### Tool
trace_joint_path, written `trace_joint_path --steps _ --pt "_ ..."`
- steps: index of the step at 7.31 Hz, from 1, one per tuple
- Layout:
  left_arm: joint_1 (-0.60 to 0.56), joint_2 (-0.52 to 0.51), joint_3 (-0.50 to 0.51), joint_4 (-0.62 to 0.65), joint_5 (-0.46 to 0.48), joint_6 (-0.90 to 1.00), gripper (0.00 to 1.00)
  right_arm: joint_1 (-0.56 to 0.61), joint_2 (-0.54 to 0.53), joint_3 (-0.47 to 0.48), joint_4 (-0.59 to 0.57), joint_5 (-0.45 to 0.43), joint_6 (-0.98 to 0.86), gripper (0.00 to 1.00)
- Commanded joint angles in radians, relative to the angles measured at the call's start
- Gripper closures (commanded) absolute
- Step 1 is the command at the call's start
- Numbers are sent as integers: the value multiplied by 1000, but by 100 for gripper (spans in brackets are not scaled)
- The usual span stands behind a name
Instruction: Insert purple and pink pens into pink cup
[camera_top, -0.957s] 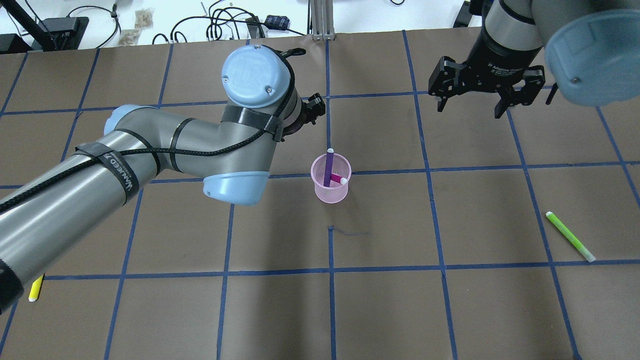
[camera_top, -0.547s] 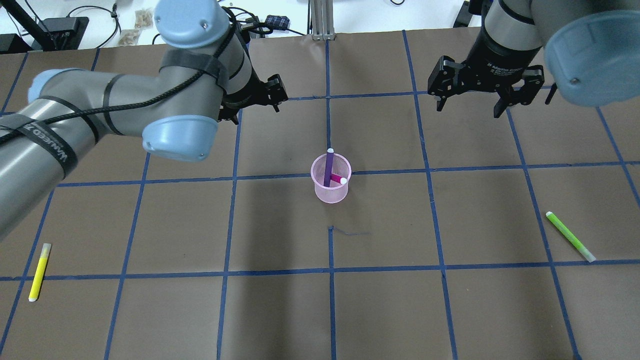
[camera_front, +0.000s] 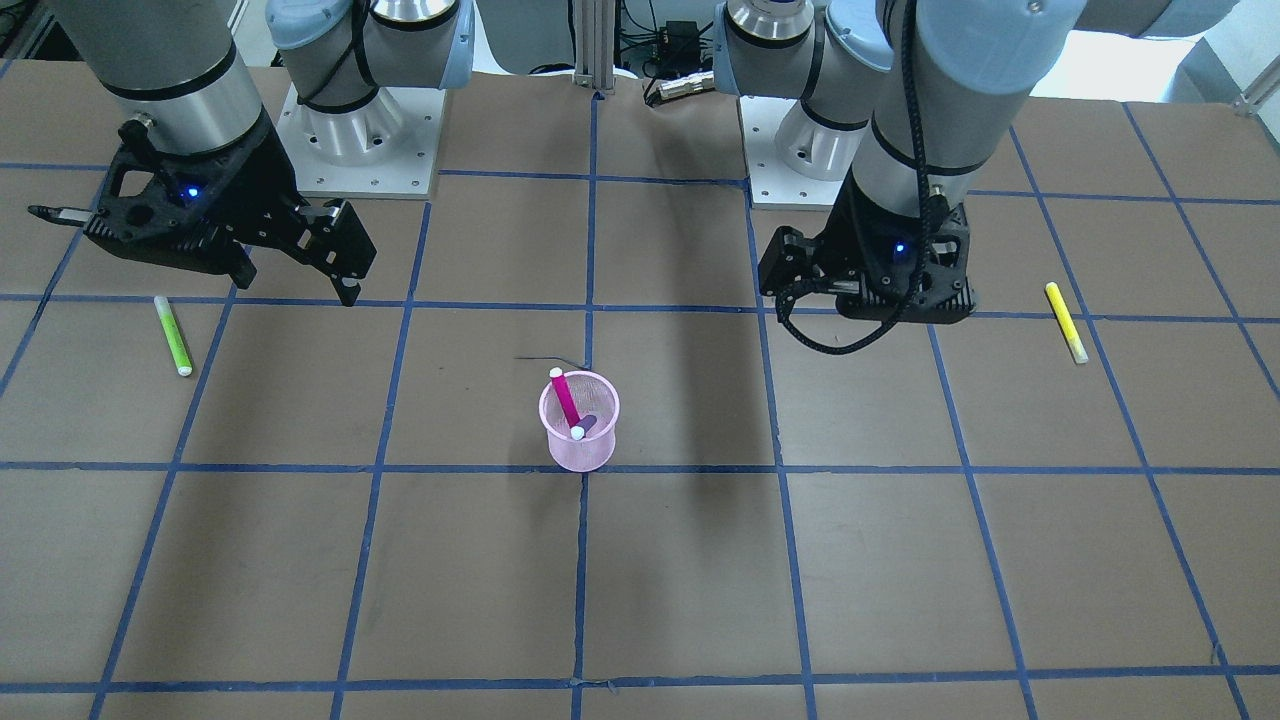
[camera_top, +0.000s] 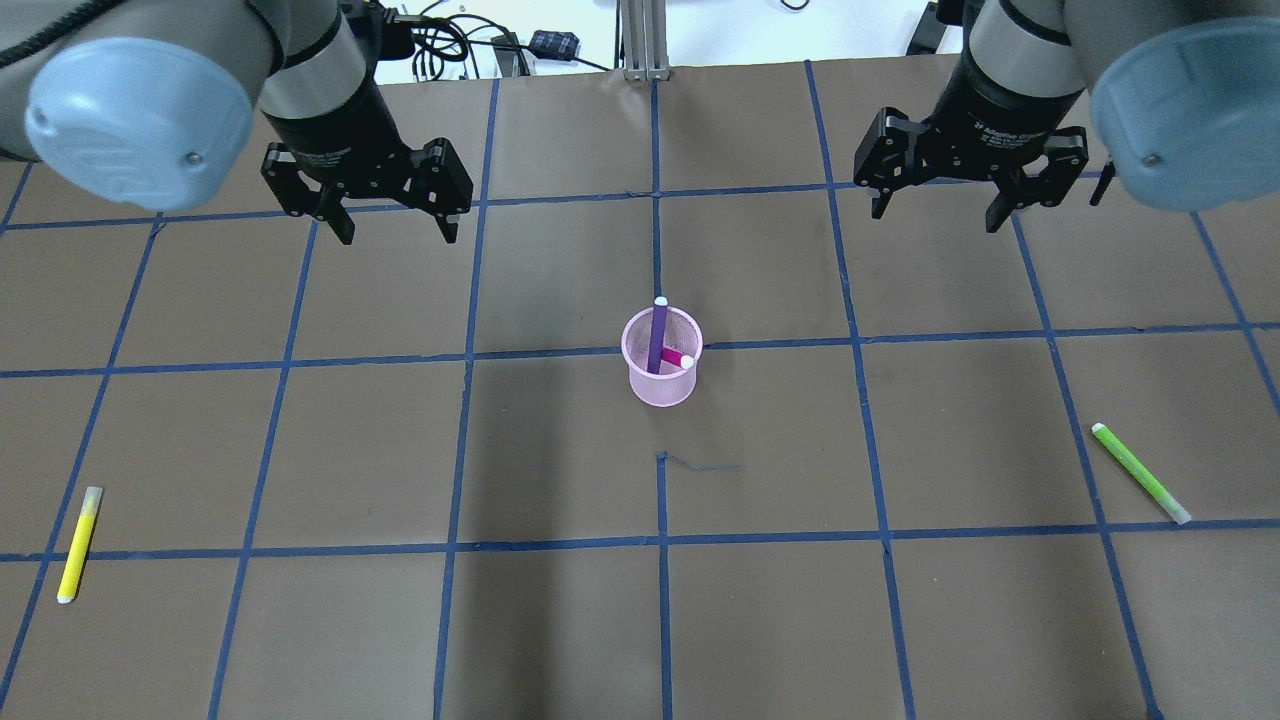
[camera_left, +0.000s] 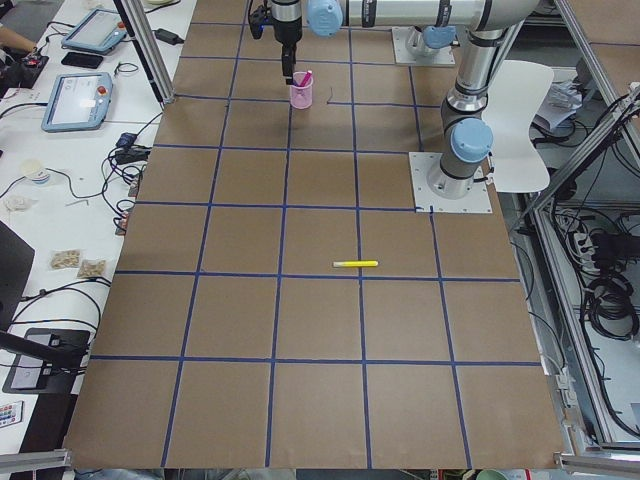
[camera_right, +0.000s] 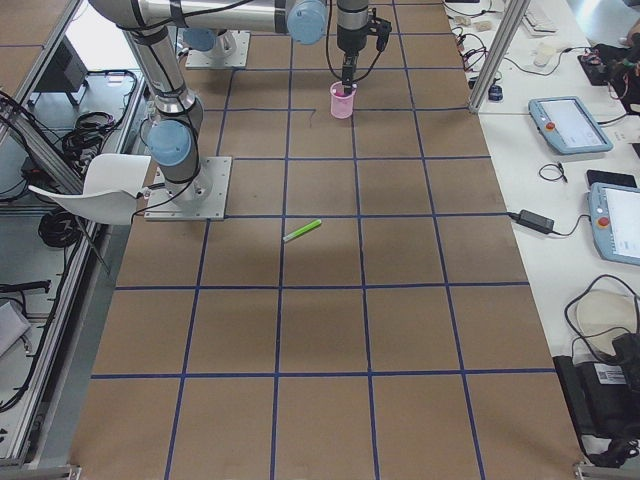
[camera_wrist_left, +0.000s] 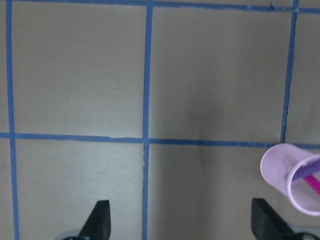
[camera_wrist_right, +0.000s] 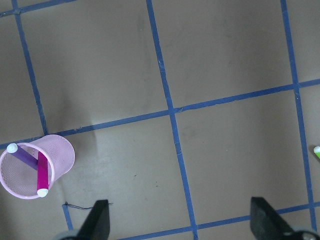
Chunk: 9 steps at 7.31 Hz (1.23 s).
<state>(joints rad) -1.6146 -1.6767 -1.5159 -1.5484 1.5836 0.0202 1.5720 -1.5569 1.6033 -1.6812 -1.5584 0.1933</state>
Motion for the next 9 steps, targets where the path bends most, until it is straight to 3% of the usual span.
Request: trace_joint_path --steps 1,9 --pt "24 46 6 -36 -8 53 0 0 -26 6 0 3 -8 0" --pt "38 49 0 -30 -8 50 0 0 -26 18 9 -2 -11 0"
